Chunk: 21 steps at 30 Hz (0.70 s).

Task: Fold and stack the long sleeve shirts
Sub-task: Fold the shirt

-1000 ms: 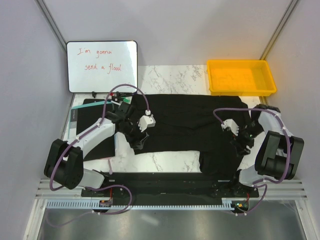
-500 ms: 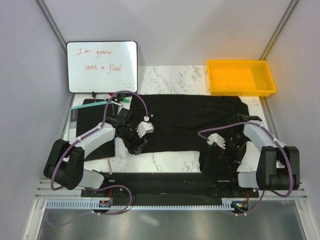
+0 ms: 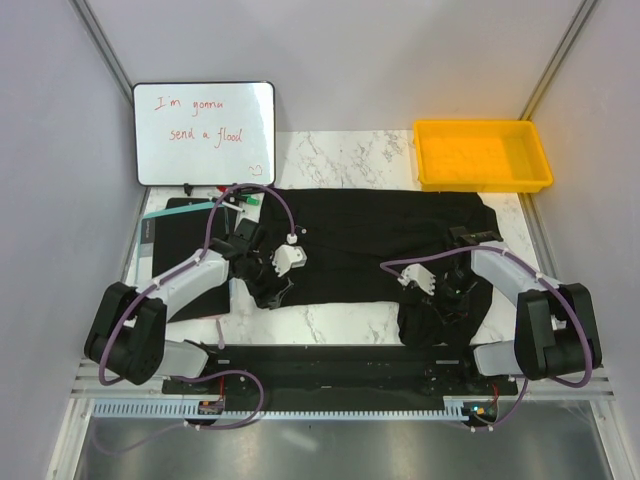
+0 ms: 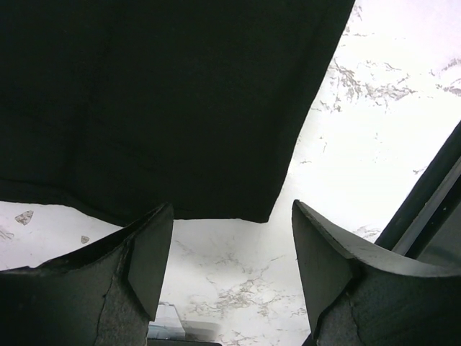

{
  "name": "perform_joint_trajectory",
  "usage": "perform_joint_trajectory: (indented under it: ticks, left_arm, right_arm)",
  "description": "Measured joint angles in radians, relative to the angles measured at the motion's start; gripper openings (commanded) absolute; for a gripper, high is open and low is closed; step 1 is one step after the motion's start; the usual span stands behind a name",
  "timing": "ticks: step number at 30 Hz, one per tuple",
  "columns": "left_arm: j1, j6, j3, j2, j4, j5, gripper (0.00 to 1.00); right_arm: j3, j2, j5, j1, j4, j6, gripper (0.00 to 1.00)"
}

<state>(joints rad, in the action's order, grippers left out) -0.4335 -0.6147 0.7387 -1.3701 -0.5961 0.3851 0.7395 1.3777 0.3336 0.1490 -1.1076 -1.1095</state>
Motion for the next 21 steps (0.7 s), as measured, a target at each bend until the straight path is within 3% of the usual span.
perform_joint_trajectory:
  ticks: [11,21]
  left_arm:
    - [-0.006,-0.124,-0.014,0.054,-0.023,0.016,0.66]
    - [-0.130,-0.181,-0.087,0.079,0.007,-0.018,0.53]
  right_arm:
    - [0.056,-0.043,-0.029,-0.009,-0.013,0.063,0.00]
    - [0.146,-0.043,-0.040,-0.023,-0.048,0.064,0.00]
